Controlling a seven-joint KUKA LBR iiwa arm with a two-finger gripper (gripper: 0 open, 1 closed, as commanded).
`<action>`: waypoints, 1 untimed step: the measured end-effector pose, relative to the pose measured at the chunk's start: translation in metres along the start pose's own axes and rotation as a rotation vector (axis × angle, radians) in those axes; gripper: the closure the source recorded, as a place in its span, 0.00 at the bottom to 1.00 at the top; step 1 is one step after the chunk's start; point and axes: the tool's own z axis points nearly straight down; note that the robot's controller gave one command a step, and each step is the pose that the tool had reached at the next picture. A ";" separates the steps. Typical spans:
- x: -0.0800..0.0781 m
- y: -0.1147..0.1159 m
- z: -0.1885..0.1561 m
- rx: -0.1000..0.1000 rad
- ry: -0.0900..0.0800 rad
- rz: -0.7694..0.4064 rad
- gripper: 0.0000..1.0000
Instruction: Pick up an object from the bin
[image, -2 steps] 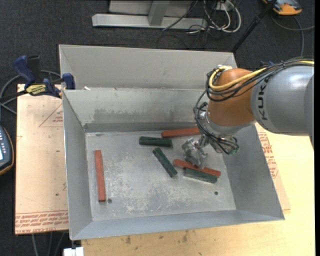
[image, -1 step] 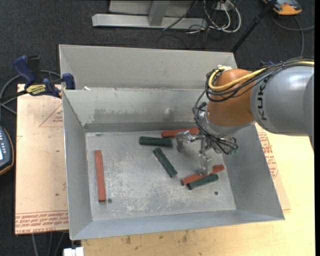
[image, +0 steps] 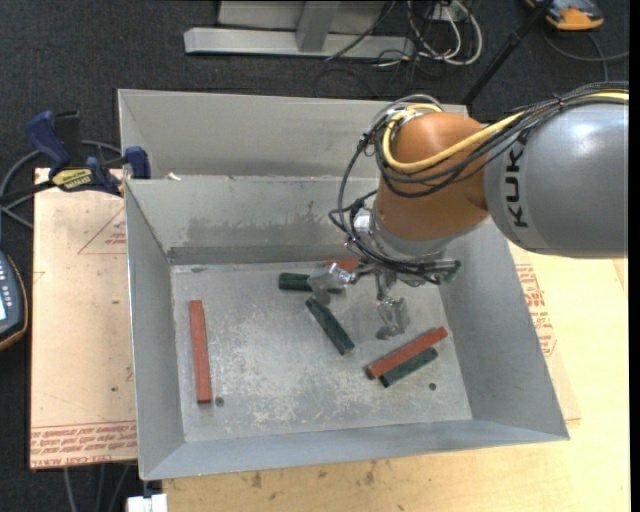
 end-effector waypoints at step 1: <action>-0.001 -0.064 0.047 -0.001 0.004 0.151 0.00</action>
Offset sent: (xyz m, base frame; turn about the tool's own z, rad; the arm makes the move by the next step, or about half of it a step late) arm 0.0528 -0.0357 -0.0447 0.1489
